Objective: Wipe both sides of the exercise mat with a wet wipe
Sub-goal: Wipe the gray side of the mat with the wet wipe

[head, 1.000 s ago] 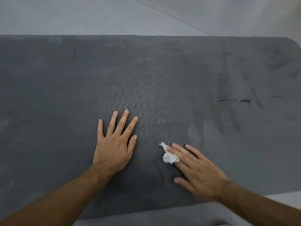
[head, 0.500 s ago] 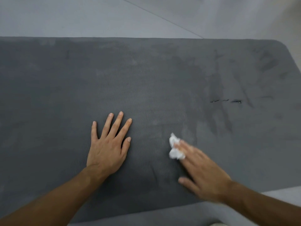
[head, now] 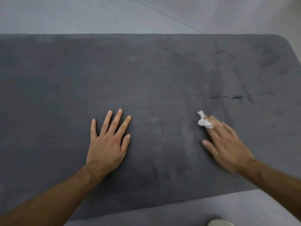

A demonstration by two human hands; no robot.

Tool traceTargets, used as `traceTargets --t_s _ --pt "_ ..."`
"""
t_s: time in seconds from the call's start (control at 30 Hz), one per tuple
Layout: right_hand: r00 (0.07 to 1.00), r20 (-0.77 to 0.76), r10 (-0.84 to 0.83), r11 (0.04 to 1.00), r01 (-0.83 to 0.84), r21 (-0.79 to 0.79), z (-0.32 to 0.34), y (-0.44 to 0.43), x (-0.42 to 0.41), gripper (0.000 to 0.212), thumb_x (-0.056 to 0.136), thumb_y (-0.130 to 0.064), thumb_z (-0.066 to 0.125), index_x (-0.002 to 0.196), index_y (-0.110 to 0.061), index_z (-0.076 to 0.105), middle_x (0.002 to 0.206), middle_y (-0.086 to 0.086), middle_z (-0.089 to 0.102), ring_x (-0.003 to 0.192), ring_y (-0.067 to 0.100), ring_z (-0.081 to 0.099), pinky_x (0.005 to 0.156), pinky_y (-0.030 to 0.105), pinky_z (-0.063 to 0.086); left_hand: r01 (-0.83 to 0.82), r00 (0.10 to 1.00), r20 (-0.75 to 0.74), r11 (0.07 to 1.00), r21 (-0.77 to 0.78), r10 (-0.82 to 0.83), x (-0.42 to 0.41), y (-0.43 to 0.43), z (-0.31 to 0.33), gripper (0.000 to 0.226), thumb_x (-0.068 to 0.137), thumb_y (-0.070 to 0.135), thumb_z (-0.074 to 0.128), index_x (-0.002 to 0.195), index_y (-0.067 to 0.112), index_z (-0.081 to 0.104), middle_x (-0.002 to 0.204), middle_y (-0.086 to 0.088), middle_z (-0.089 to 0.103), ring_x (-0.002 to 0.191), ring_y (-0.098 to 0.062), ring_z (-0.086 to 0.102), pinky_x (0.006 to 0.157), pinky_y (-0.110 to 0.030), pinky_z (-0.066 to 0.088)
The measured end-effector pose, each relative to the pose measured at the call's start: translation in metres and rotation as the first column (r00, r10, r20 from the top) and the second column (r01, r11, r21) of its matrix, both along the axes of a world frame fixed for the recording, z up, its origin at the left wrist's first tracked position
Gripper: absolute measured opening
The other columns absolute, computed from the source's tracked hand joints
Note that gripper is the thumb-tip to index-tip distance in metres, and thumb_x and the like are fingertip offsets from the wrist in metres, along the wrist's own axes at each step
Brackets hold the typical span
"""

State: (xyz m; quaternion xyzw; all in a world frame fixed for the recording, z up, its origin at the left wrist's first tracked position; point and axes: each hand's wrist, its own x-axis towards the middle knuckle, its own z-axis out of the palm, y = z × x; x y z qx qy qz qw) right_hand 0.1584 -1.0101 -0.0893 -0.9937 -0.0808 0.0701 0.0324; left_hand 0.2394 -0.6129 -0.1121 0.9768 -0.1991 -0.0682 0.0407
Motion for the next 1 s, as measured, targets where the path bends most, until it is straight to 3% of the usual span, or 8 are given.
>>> traceTargets --t_s 0.13,0.33,0.5,0.63,0.7,0.8,0.9,1.0 --pt "0.995 -0.085 -0.052 0.998 0.055 0.025 0.004 -0.026 0.003 0.076 0.107 -0.061 0.018 0.166 -0.014 0.013 0.174 -0.001 0.008 0.160 0.016 0.009 0.126 0.038 0.018 0.003 1.000 0.011 1.000 -0.003 -0.003 0.000 -0.001 -0.001 0.061 0.107 0.051 0.019 0.165 0.031 0.019 0.174 0.003 0.010 0.160 -0.023 0.002 0.124 -0.066 0.008" --pt "0.972 -0.091 0.215 0.975 -0.208 0.081 0.010 0.024 -0.033 0.080 0.107 -0.060 0.031 0.165 -0.008 0.015 0.174 0.006 0.009 0.160 0.025 0.011 0.126 0.038 0.017 0.002 1.000 0.015 1.000 -0.010 -0.001 0.000 -0.001 0.000 0.061 0.107 0.050 0.021 0.165 0.031 0.020 0.174 0.003 0.010 0.160 -0.023 0.003 0.124 -0.067 0.008" --pt "0.849 -0.119 0.515 0.857 -0.507 0.088 0.014 0.079 -0.057 0.076 0.107 -0.061 0.029 0.164 -0.010 0.025 0.174 0.005 0.008 0.161 0.025 0.009 0.126 0.040 0.015 -0.004 1.000 0.004 1.000 -0.007 0.004 0.000 -0.001 -0.001 0.061 0.107 0.050 0.020 0.165 0.032 0.019 0.174 0.003 0.009 0.160 -0.022 0.000 0.124 -0.066 0.007" --pt "0.792 -0.105 0.602 0.799 -0.599 0.056 0.005 0.075 -0.046 0.067 0.109 -0.055 0.029 0.162 -0.014 0.031 0.174 0.001 0.011 0.160 0.020 0.010 0.124 0.044 0.018 -0.008 1.000 0.002 1.000 -0.015 0.008 -0.001 -0.001 0.000 0.061 0.106 0.051 0.020 0.164 0.033 0.020 0.174 0.003 0.011 0.160 -0.023 0.002 0.124 -0.066 0.007" --pt "0.852 -0.104 0.513 0.858 -0.512 0.034 0.000 0.052 -0.032 0.067 0.108 -0.051 0.034 0.163 -0.015 0.028 0.173 0.002 0.015 0.160 0.019 0.014 0.123 0.044 0.020 -0.007 1.000 -0.005 1.000 -0.011 0.007 -0.001 -0.001 0.000 0.061 0.106 0.051 0.019 0.165 0.033 0.019 0.174 0.004 0.009 0.160 -0.022 0.001 0.124 -0.066 0.007" --pt "0.975 -0.071 0.211 0.977 -0.212 -0.008 -0.001 0.005 -0.011 0.067 0.109 -0.052 0.025 0.165 -0.018 0.016 0.172 0.003 0.020 0.158 0.021 0.020 0.125 0.042 0.019 -0.007 1.000 -0.007 1.000 -0.007 0.007 0.000 -0.001 0.000 0.061 0.107 0.052 0.017 0.165 0.033 0.017 0.174 0.004 0.007 0.160 -0.022 -0.001 0.124 -0.066 0.006" --pt "0.997 -0.078 -0.030 1.000 0.029 -0.012 0.003 -0.034 -0.003 0.070 0.108 -0.056 0.017 0.166 -0.017 0.015 0.173 0.002 0.016 0.159 0.018 0.016 0.125 0.040 0.020 -0.008 1.000 -0.006 1.000 -0.001 0.008 -0.001 -0.001 -0.001 0.061 0.107 0.052 0.017 0.165 0.033 0.017 0.174 0.004 0.007 0.160 -0.022 -0.001 0.124 -0.066 0.007" --pt "0.992 -0.062 -0.109 0.994 0.110 0.015 -0.001 -0.037 -0.004 0.072 0.106 -0.055 0.021 0.166 -0.015 0.014 0.174 -0.001 0.009 0.160 0.013 0.007 0.125 0.041 0.022 -0.005 1.000 -0.002 1.000 -0.003 0.005 -0.001 0.000 -0.001 0.061 0.107 0.051 0.018 0.165 0.032 0.018 0.174 0.003 0.008 0.160 -0.022 0.000 0.124 -0.066 0.008"
